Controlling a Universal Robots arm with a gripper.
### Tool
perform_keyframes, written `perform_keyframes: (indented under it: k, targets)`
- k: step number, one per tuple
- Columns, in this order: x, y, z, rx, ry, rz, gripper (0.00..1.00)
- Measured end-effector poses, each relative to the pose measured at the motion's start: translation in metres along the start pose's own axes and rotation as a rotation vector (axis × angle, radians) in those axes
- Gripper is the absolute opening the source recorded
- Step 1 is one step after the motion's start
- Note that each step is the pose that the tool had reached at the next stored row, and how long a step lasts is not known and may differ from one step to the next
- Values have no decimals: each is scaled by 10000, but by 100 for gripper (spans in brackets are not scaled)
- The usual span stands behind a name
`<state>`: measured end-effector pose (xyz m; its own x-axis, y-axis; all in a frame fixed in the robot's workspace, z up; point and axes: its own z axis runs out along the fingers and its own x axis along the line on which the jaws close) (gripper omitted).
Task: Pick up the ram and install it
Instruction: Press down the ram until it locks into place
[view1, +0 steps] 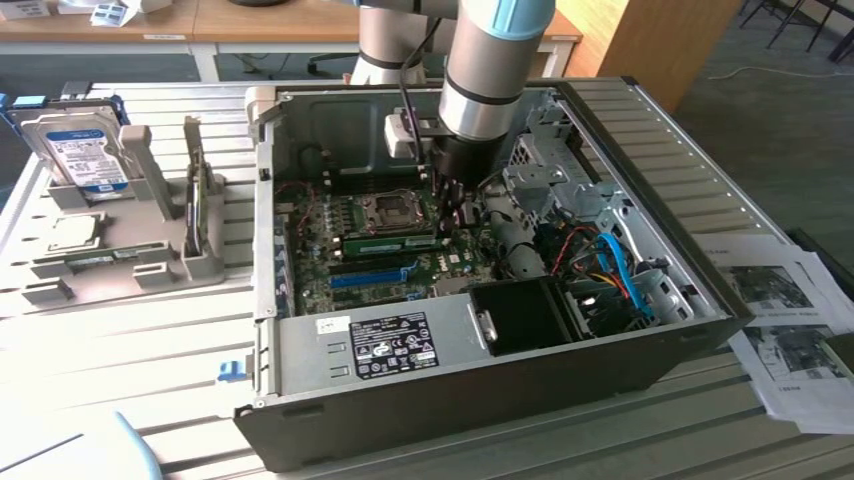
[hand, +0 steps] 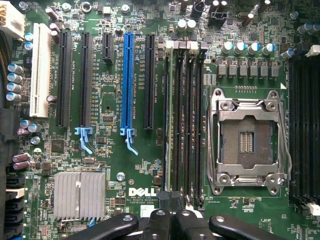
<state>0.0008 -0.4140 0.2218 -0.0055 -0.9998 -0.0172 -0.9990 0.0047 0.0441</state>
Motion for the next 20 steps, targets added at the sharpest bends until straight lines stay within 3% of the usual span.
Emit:
perform_keyframes:
  k: [4, 20]
  targets:
    - [-2, 1, -15, 0, -15, 1, 9]
    - [-4, 10, -226, -7, 21, 1, 9]
